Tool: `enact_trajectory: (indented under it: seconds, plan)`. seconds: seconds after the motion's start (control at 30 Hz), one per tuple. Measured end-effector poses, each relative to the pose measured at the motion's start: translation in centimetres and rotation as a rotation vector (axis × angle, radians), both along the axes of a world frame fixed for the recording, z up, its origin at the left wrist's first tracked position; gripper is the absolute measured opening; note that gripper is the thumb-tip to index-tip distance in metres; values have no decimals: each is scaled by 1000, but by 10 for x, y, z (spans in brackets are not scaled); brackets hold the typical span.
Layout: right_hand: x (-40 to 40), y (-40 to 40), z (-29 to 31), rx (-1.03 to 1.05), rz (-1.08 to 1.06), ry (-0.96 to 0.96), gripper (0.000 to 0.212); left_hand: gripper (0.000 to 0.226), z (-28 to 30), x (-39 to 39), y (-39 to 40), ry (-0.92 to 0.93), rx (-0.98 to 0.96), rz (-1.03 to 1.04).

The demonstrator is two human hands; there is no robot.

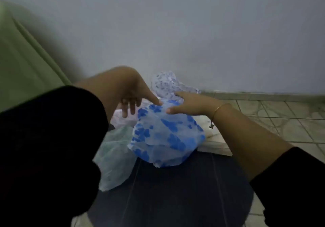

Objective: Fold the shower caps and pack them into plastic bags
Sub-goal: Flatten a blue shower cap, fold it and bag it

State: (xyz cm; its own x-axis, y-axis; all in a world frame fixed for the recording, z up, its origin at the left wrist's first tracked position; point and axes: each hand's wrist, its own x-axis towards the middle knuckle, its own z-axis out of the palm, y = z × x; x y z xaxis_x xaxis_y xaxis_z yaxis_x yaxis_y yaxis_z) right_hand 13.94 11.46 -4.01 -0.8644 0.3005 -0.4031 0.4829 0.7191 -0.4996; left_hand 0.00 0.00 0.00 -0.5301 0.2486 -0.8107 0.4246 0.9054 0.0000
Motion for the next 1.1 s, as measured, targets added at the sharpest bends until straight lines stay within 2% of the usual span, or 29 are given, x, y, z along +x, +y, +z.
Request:
enact_trajectory:
  seconds: [0.1, 0.17, 0.3, 0.37, 0.43, 0.6, 0.73, 0.8, 0.87, 0.93, 1.03, 1.1]
  plan:
    - [0, 2, -27, 71, 103, 46, 93, 88, -15, -6, 7, 2, -11, -19]
    - [3, -4, -44, 172, 108, 114, 86, 82, -25, -2, 5, 54, 22, -28]
    - [27, -22, -66, 435, -80, 340, 37, 68, -45, 21, -13, 80, 263, 15]
    - [49, -32, -70, 395, -179, 479, 21, 63, -44, 39, -28, 106, 400, 22]
    - [72, -42, -72, 322, -257, 587, 18, 59, -43, 58, -44, 120, 506, 31]
    - [136, -70, -89, -32, -513, 918, 7, 51, -54, 105, -84, 147, 796, 149]
    - [173, -83, -119, -312, -753, 1068, 15, 52, -83, 134, -108, 186, 986, 221]
    - [185, -90, -132, -524, -882, 1139, 24, 49, -104, 144, -120, 302, 1151, 252]
    - [195, -97, -139, -711, -983, 1183, 27, 35, -125, 160, -135, 435, 1381, 321]
    - [204, -101, -147, -901, -1065, 1175, 26, 29, -145, 178, -149, 521, 1507, 424]
    - [210, -103, -163, -1127, -1074, 1142, 12, 39, -176, 200, -159, 460, 1457, 549]
    - [216, -104, -171, -1238, -1084, 1121, 25, 46, -191, 206, -159, 320, 1311, 605]
